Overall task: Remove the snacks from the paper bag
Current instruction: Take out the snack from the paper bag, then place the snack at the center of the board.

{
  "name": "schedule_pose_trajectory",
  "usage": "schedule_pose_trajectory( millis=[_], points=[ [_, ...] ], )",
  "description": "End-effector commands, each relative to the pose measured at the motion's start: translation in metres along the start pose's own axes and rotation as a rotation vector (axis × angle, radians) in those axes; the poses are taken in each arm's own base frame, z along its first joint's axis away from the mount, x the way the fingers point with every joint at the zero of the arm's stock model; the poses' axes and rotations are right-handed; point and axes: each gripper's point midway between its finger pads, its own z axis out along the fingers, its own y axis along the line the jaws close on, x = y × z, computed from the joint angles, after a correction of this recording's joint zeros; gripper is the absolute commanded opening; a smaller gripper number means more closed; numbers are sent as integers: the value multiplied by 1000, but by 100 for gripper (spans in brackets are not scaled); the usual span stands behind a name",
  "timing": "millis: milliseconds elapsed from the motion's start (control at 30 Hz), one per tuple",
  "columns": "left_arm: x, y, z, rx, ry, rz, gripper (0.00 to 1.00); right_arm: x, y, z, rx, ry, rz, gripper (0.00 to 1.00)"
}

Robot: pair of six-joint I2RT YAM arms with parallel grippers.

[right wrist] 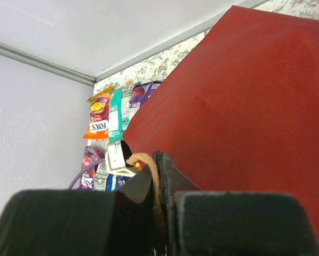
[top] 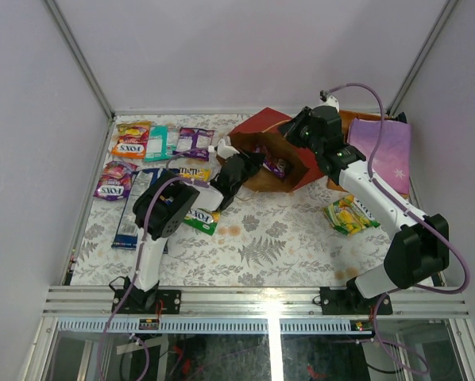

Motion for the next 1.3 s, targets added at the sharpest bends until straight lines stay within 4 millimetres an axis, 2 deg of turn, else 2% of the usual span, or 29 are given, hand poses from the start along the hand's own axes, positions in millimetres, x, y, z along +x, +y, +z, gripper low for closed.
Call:
schedule_pose_trajectory(
  millis=[0,133,467,567,733,833,1033,1167,1267],
  points=[
    [-35,-46,-27,133,-98,-25,0,-24,11,-6,-25,-86,-5,0],
    [-46,-53,-55,145,-104,-31,0,-23,11,-3,-31,-87,-1,0],
    [-81,-100,-124,243,-111,98,0,-16,8,3,-41,-80,15,0],
    [-85,-104,-151,255,-82,125,0,-22,8,-1,-36,-100,3,0],
    [-86,-96,-203,266,-32,113,0,-26,7,-5,-29,-120,-13,0],
    [-70,-91,-228,268,85,149,0,-26,8,-4,-34,-121,-15,0],
    [-11,-97,-274,400,450,168,0,-23,5,7,-29,-120,-21,0],
    [35,-96,-290,463,700,213,0,-24,3,14,-25,-132,-23,0],
    [58,-100,-300,558,822,203,0,-23,2,16,-25,-132,-18,0]
  ],
)
